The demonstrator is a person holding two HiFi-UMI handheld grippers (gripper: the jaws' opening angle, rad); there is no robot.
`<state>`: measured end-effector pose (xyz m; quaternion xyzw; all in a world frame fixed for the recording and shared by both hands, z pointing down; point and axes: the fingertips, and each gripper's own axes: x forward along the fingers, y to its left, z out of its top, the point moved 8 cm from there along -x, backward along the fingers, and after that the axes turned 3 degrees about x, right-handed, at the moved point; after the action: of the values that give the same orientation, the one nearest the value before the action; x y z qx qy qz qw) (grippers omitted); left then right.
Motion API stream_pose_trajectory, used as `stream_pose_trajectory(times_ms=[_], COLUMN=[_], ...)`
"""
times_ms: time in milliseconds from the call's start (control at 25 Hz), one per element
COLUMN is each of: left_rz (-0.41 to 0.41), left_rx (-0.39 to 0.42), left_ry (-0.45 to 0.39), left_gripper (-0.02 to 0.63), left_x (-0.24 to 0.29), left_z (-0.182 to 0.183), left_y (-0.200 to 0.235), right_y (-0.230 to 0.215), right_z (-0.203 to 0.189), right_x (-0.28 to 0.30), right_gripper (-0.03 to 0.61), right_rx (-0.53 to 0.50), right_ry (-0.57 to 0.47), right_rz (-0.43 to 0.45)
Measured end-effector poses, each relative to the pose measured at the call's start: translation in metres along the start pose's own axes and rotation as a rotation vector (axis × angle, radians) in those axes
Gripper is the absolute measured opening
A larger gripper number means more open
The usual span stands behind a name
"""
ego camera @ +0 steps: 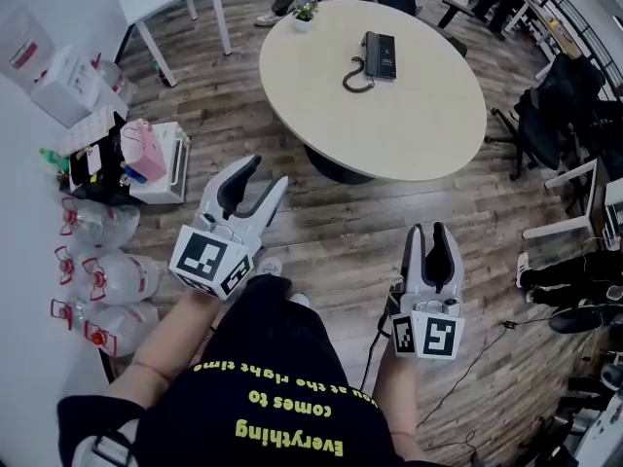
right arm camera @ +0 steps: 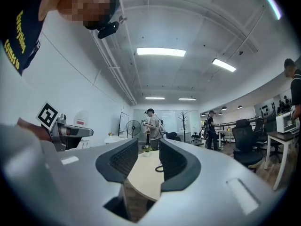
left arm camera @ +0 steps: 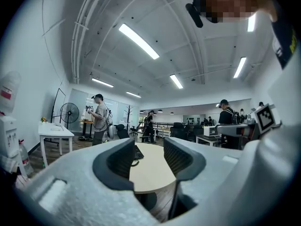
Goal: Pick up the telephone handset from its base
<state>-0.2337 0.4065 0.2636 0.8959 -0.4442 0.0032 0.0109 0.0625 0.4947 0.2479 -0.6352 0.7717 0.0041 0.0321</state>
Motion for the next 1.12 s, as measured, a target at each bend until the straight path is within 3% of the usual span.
stream_pose_trajectory(times_ms=[400, 800, 1120], left_rz=[-0.001, -0.104, -0.143], left_rx=[0.018, 0.006, -0.006], left_ry=[0.034, 0.002, -0.001], left_gripper=[0.215, 0.215, 0.215], left_x=[0.073, 0.194, 0.26], left_z=[-0.014, -0.005, -0.006], left_y=[0.032, 0.107, 0.137], right_y=[-0.023, -0.05, -0.065], right_z=[-0.014, -0.003, -0.018], right_x=[0.07, 0.196, 0.253], right_gripper=[0.164, 0.172, 0.173], right_rx=[0.019, -0.012, 0.018], right_ry=[0.022, -0.012, 0.034], right_rz=[-0.001, -0.059, -0.078])
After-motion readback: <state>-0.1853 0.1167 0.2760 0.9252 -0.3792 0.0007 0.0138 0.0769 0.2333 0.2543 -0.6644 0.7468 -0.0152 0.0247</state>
